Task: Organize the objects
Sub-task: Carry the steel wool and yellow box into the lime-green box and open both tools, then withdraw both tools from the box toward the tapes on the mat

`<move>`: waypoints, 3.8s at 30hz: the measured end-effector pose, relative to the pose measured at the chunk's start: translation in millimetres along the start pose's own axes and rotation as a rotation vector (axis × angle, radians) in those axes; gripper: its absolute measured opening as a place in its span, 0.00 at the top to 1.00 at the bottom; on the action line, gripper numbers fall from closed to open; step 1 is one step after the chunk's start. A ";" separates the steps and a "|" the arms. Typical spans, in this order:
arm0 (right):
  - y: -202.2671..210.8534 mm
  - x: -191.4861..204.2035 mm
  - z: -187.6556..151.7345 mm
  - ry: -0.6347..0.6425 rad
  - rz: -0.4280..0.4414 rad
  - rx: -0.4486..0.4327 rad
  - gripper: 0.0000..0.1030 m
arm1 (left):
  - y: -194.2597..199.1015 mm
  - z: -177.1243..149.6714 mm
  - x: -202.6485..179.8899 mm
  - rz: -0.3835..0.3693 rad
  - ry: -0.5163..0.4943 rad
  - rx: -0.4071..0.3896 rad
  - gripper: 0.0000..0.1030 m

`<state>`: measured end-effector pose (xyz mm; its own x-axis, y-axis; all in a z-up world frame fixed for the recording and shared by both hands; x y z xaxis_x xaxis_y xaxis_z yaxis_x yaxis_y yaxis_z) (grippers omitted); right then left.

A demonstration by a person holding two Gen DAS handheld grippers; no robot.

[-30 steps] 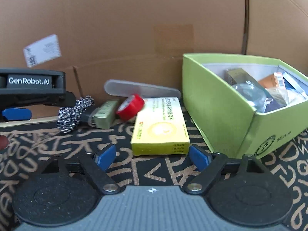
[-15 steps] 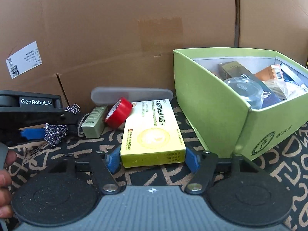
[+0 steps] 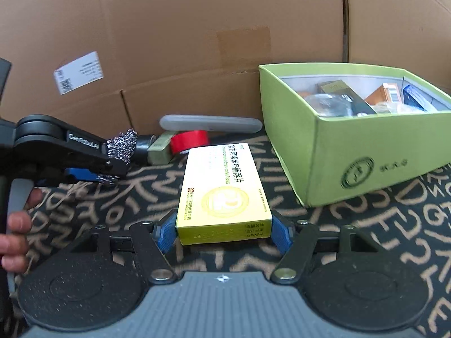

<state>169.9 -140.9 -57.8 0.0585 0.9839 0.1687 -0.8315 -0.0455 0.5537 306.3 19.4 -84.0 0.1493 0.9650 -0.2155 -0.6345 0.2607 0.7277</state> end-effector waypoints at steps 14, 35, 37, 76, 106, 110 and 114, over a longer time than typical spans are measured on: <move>98.5 -31.9 -60.7 0.158 0.189 0.082 0.30 | 101.1 -121.3 -44.2 -0.118 -0.239 0.107 0.67; 92.5 -37.2 -55.3 0.332 0.288 0.066 0.20 | 91.6 -120.5 -71.7 -0.050 -0.348 0.094 0.51; 90.3 -35.6 -54.9 0.338 0.291 0.066 0.22 | 89.8 -120.5 -72.0 -0.047 -0.357 0.093 0.52; 38.7 -223.4 107.7 0.114 -0.066 -0.236 0.32 | 5.6 30.1 -297.8 -0.138 -0.336 -0.118 0.65; 72.9 -188.8 100.0 0.188 -0.040 -0.360 0.06 | 78.3 4.3 -257.7 -0.010 -0.292 -0.248 0.00; 86.5 -172.3 96.4 0.197 -0.019 -0.377 0.05 | 100.2 0.6 -233.3 -0.009 -0.278 -0.249 0.00; 95.2 -155.1 90.1 0.220 0.000 -0.385 0.05 | 108.8 -2.7 -213.0 0.017 -0.282 -0.252 0.00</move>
<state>131.5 -313.3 42.2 -0.0257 0.9992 -0.0316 -0.9792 -0.0188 0.2023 203.4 -157.9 39.3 0.3176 0.9482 0.0085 -0.8000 0.2631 0.5393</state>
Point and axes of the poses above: each gripper's, at about its wrist camera, not at the fingertips, and y roughly against the way its jaws point, x to its left, z to its top, the point moved 3 cm from there along -y, roughly the way its jaws point, and after that the axes turned 5 degrees about z, right-handed, at the moved point
